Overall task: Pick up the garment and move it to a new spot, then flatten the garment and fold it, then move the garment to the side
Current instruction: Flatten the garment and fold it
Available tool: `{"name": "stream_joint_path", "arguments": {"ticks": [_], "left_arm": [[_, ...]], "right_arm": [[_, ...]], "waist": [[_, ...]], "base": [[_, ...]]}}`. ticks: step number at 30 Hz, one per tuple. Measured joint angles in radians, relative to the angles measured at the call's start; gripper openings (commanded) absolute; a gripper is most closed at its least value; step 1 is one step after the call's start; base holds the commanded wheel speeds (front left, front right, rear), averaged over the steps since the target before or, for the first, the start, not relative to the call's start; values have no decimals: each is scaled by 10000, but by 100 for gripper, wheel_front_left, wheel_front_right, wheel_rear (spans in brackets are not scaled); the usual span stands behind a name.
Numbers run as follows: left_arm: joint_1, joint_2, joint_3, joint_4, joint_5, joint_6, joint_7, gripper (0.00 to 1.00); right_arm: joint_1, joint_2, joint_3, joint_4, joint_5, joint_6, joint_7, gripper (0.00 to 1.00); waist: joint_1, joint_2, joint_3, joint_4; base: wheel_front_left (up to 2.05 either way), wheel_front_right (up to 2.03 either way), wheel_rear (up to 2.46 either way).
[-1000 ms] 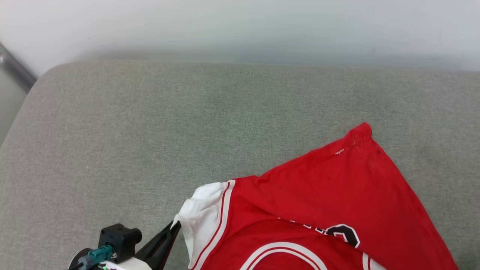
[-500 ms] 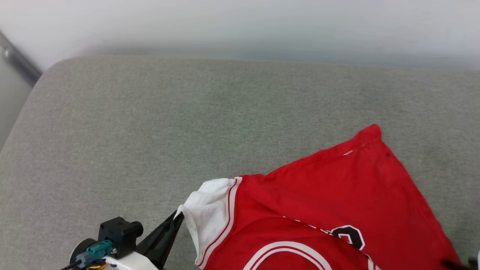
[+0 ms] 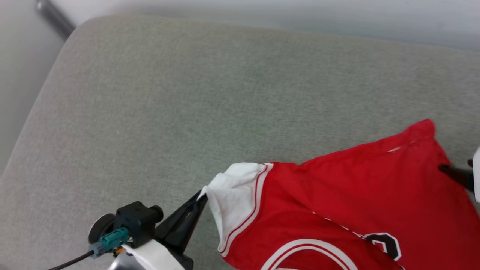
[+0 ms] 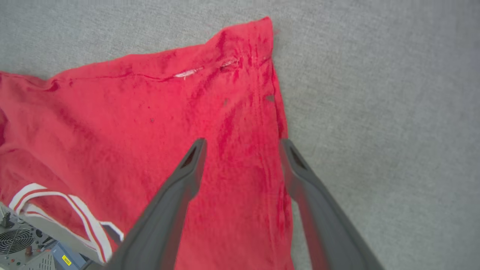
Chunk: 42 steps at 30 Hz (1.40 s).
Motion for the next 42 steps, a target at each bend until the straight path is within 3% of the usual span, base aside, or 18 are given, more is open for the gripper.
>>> {"name": "stream_joint_path", "arguments": {"ticks": [10,19,20,21,22,23,29,33,42], "left_arm": [[-521,-489,-293,52,128,-209,-2,0],[-699,-755,-479,320,159,-322,-98,0],[-699,-759,-483,357,159,-334,-107,0],[-701,-761,-483,387,157,-337,-107,0],[-711,-761,-483,418,155,-368,-109,0],[-727,-761,-479,441,155,-366,-115,0],[-778,-752,-445,558,148,-318,-111,0],[-795,-648,-290,541,25,-293,-82,0],[-1022,341,472,42,-54,-105,236,0]], "right_arm": [[-1564,-267,625,1862,-1064,0,207,100],[-1711,-732,1108,2301,-1348,4,52,100],[-1711,-779,1149,2328,-1346,6,-25,49],[-1711,-761,1085,2397,-1342,8,-88,19],[-1711,-754,1087,2431,-1331,8,-155,19],[-1711,-755,1097,2474,-1294,8,-267,0],[-1727,-761,1181,2938,-1028,2,-1179,0],[-1802,-395,780,3511,-619,0,-1835,0],[-2172,-385,1005,3340,347,0,-3058,0]], "waist": [[1,0,1084,1015],[0,0,1616,1546],[-1,0,1638,1568],[-1,0,1648,1579],[-1,0,1647,1586],[-1,0,1643,1585],[0,0,1411,1499],[1,0,1014,1358],[1,0,-301,753]], "base": [[0,0,0],[0,0,0],[0,0,0],[0,0,0],[0,0,0],[0,0,0],[0,0,0],[0,0,0],[0,0,0]]}}
